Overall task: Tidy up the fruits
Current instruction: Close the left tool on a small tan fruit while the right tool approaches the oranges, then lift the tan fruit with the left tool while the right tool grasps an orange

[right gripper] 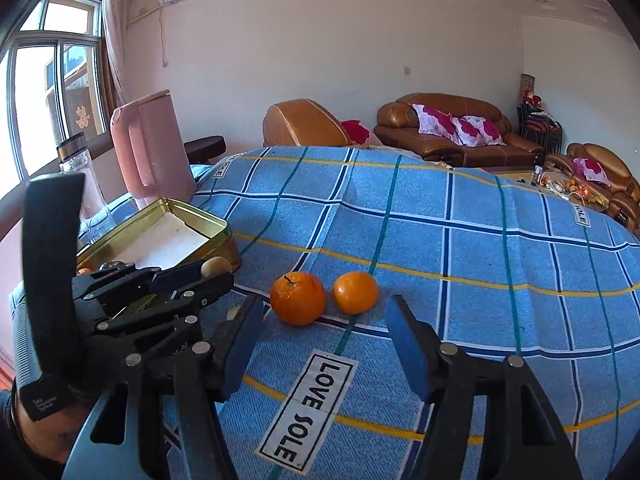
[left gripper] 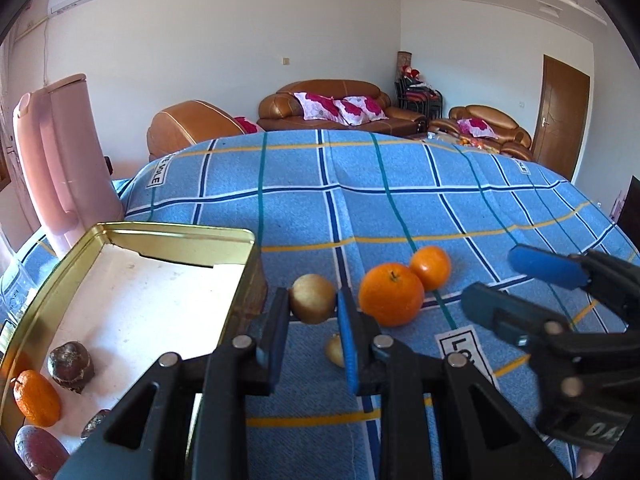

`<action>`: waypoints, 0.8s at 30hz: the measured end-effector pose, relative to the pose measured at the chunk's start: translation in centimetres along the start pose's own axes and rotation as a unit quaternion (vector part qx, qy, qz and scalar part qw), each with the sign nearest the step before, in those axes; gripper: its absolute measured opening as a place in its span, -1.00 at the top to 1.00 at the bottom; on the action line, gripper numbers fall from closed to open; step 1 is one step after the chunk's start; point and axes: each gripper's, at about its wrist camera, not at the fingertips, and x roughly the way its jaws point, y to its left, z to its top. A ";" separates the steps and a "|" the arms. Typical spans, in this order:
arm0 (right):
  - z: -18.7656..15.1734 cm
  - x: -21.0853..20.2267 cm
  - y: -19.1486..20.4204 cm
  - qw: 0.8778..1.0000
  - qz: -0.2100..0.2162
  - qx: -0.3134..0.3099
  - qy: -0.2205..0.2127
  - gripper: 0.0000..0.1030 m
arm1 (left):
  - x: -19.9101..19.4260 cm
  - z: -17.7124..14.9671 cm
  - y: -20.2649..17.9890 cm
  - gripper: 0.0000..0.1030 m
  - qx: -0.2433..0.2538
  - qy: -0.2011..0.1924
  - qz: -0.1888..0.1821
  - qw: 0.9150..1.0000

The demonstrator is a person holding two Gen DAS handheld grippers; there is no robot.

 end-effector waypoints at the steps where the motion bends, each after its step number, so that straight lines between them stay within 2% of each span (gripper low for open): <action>1: 0.1 0.7 0.3 1.000 -0.003 -0.003 0.006 -0.16 | -0.1 0.1 0.2 0.51 -0.004 -0.006 0.002 1.000; 3: 0.4 1.7 0.6 1.000 -0.008 -0.004 0.010 -0.06 | -0.5 0.1 0.7 0.51 -0.016 -0.020 0.006 1.000; 9: 0.9 3.7 1.7 0.999 -0.013 -0.022 0.022 -0.03 | -0.6 0.3 2.1 0.51 -0.042 -0.032 0.030 0.998; 15: 0.7 5.4 2.6 0.998 -0.014 -0.047 0.039 0.08 | -0.9 0.2 2.2 0.51 -0.046 -0.039 0.028 0.998; 19: 0.6 6.4 2.7 0.996 -0.021 -0.053 0.064 0.08 | -0.9 0.2 2.1 0.51 -0.045 -0.038 0.027 0.998; 24: 0.6 6.1 2.4 0.997 -0.019 -0.051 0.059 0.11 | -1.2 0.1 1.9 0.51 -0.040 -0.044 0.018 0.998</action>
